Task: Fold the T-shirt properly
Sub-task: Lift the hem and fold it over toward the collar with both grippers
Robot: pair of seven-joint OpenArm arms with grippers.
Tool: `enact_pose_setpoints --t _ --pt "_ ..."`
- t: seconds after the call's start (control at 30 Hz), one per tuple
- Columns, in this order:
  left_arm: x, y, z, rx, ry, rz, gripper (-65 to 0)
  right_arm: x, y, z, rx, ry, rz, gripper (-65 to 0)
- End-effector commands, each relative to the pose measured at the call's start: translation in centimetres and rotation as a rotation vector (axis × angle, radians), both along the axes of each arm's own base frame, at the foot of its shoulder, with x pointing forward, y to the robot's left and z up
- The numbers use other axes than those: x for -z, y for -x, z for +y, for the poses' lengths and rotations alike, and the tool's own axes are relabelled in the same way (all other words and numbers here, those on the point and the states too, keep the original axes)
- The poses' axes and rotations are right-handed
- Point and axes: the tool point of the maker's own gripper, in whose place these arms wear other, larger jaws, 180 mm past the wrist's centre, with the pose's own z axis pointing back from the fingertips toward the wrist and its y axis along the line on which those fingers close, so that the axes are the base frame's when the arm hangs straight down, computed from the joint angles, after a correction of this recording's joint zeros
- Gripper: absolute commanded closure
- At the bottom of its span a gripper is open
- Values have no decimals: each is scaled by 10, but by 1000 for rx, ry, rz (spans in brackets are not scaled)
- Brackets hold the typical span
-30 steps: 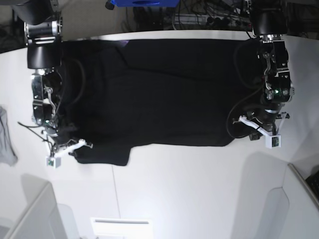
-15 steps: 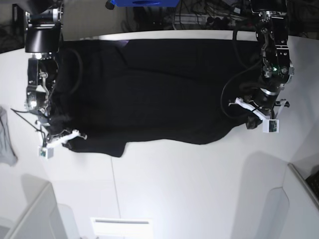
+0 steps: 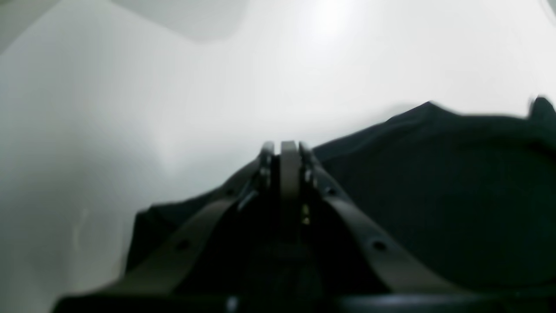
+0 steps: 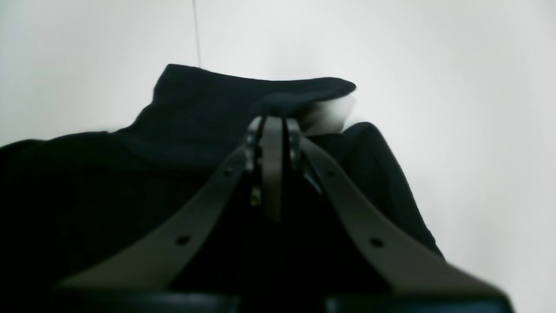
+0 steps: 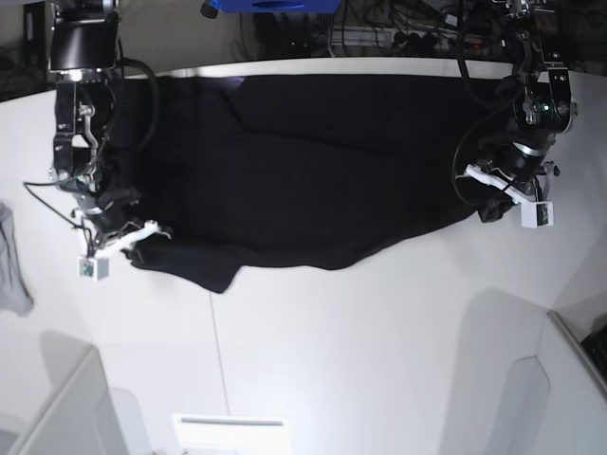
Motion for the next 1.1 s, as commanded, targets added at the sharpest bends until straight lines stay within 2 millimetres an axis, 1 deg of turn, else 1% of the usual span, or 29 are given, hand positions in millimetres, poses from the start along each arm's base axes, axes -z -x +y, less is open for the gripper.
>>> enact_pose_setpoints --t 0.0,0.1,0.17,0.27,0.37,0.47,0.53,0.63,0.8,0.9,1.07 --pt "-13 -4 2 3 -9 -45 0 -24 -9 -12 22 18 -78 0" --pt "-10 4 2 5 -14 -31 0 -29 -2 -18 40 20 -93 0" --pt "-13 8 7 -3 -22 -34 0 -30 2 -20 44 22 -85 0" --pt "-18 10 10 -24 23 -48 0 -33 9 -27 57 26 -76 0" --pt "-17 21 17 -51 76 -37 0 -38 14 -32 68 33 -86 0" --pt "-16 25 18 -38 75 -21 0 -41 21 -31 66 38 -91 0" --pt "-13 31 20 -42 72 -7 0 -43 26 -34 72 44 -94 0" --pt "-13 34 19 -40 70 -3 0 -47 33 -40 85 54 -103 0" --pt "-8 45 21 -28 59 32 0 -49 42 -36 73 58 -95 0" --pt "-8 50 17 -24 113 42 0 -45 49 -34 67 59 -77 0" --pt "-15 52 29 -45 125 34 0 -49 57 -29 51 64 -79 0"
